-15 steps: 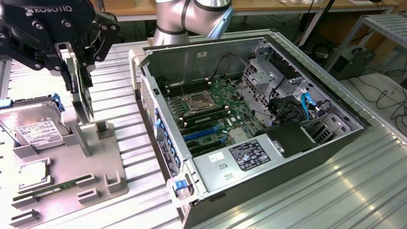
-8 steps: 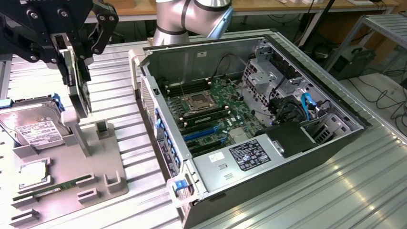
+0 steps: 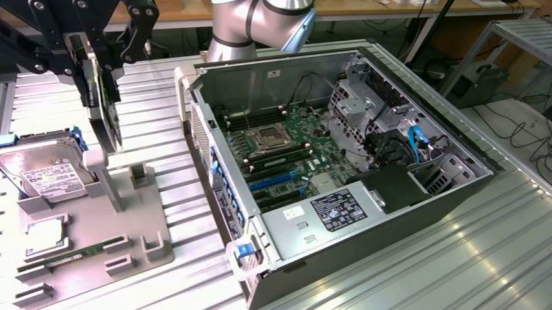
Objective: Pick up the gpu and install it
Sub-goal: 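Pick up the gpu and move the gpu toward the slot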
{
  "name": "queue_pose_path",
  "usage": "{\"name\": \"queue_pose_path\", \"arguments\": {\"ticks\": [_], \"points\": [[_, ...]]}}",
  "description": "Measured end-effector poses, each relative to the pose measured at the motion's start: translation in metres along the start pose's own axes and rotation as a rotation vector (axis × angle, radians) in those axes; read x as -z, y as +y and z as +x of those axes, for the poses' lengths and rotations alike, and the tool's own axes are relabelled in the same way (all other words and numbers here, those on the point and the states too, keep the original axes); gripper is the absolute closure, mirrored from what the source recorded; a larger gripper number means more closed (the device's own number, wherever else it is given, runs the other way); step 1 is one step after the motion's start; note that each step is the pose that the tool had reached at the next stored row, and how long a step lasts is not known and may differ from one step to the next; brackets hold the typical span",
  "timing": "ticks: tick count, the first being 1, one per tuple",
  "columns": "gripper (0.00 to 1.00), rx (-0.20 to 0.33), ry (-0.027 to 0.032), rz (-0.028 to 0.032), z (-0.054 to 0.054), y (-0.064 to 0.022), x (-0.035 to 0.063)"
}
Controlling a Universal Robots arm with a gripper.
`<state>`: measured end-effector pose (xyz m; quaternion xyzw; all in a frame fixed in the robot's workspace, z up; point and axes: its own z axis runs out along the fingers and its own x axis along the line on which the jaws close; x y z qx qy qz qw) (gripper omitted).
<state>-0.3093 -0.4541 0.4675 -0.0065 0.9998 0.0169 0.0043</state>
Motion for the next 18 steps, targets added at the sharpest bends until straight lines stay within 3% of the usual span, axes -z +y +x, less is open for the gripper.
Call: {"name": "queue_pose_path", "arguments": {"ticks": [10,18], "points": [[0.73,0.000,0.0000,-0.0001,-0.0002,-0.0001,0.0005],[0.73,0.000,0.0000,-0.0001,-0.0073,-0.0001,0.0004]]}}
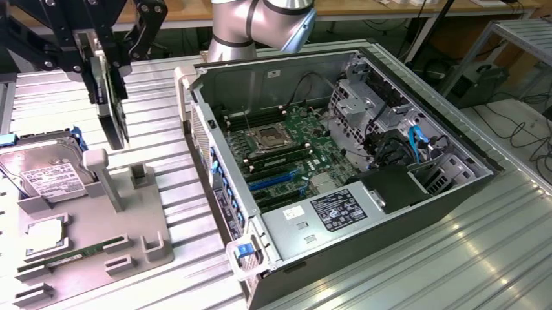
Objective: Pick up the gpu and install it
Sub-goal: 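Pick up the gpu and move the gpu toward the slot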
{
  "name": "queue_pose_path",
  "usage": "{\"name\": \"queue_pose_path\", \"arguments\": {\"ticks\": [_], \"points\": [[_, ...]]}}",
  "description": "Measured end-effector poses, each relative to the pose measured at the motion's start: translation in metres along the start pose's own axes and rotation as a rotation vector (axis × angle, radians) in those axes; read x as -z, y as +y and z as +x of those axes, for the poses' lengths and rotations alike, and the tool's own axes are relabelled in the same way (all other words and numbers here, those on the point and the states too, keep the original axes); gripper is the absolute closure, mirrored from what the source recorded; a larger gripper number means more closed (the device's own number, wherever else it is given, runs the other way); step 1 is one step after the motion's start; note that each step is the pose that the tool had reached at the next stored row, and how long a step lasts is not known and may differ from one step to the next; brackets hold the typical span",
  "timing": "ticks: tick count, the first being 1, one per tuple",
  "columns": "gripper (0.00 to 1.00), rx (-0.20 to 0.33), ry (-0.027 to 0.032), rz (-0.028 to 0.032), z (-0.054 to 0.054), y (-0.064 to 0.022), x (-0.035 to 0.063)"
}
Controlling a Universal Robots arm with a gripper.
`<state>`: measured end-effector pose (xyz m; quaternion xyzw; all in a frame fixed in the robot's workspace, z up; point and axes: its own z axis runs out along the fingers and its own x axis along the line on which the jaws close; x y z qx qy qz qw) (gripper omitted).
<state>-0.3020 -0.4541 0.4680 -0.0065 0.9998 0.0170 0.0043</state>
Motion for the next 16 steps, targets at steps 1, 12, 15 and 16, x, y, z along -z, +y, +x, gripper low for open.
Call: {"name": "queue_pose_path", "arguments": {"ticks": [1,12,15,16], "points": [[0.73,0.000,0.0000,0.0000,-0.001,0.0000,0.0000],[0.73,0.000,0.0000,0.0000,-0.013,-0.0002,-0.0001],[0.73,0.000,-0.0001,0.0000,-0.017,-0.0002,-0.0002],[0.73,0.000,0.0000,0.0000,-0.018,-0.0002,-0.0002]]}}
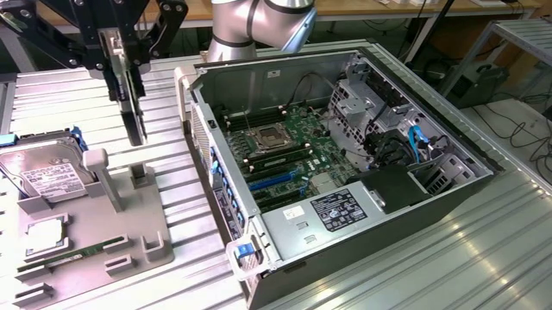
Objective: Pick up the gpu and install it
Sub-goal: 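Pick up the gpu and move the gpu toward the slot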
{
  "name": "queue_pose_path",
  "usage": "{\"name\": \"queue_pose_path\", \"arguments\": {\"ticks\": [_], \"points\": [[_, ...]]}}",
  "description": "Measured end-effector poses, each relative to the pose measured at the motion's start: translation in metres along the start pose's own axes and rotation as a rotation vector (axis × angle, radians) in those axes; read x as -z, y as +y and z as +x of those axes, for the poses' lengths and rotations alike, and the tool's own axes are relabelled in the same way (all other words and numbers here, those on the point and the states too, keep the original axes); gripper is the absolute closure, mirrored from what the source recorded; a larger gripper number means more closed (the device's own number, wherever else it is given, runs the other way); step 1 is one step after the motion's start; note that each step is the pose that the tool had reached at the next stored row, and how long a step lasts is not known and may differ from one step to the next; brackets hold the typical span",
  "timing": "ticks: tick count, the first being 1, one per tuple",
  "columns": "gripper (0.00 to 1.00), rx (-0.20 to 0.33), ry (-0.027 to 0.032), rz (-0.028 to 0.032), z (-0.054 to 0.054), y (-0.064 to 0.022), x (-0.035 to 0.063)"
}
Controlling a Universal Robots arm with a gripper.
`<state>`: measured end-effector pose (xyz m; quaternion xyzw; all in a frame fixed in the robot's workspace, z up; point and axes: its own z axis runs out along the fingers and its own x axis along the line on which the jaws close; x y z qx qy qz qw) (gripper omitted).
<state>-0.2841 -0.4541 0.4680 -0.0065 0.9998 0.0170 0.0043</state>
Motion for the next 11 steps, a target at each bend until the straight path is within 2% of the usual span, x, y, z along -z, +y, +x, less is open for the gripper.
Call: {"name": "queue_pose_path", "arguments": {"ticks": [11], "points": [[0.73,0.000,-0.0001,0.0000,-0.014,-0.0002,-0.0001]]}}
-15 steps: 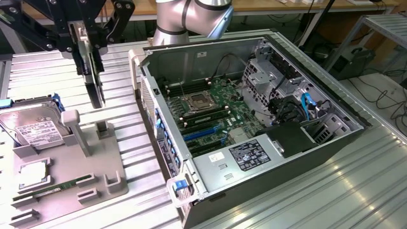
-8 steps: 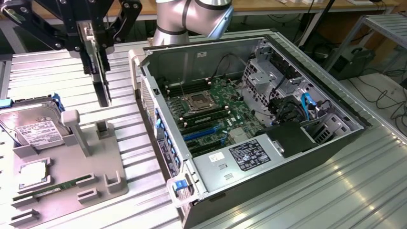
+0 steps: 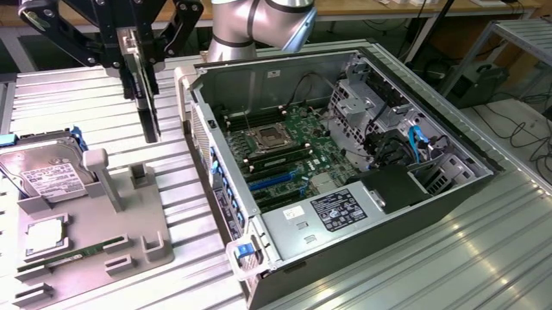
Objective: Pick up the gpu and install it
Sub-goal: 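Pick up the gpu and move the gpu toward the slot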
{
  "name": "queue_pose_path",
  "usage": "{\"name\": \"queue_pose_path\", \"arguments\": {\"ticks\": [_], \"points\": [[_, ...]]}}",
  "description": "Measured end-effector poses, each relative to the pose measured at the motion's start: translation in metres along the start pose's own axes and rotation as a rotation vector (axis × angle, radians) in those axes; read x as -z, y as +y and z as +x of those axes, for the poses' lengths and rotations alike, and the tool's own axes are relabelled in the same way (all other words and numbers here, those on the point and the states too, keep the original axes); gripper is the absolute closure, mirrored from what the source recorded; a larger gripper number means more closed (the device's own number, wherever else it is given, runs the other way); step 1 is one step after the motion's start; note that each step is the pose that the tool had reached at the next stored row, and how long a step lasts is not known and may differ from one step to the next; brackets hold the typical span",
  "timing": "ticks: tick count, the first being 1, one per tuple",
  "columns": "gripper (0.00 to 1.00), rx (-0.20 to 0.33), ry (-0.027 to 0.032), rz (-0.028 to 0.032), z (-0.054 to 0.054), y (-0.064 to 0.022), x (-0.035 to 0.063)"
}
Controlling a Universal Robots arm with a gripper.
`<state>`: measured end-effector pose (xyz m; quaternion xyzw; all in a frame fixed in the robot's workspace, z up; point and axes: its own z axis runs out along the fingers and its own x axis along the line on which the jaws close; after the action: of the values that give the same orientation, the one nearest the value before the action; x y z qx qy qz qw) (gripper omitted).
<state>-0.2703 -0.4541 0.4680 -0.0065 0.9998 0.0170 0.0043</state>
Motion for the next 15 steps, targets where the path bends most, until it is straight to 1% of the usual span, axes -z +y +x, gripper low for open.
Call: {"name": "queue_pose_path", "arguments": {"ticks": [6,9,15], "points": [[0.73,0.000,0.0000,0.0000,-0.008,-0.0001,-0.0001],[0.73,0.000,0.0001,0.0000,-0.016,-0.0002,-0.0001],[0.73,0.000,0.0000,0.0001,-0.022,-0.0003,-0.0002]]}}
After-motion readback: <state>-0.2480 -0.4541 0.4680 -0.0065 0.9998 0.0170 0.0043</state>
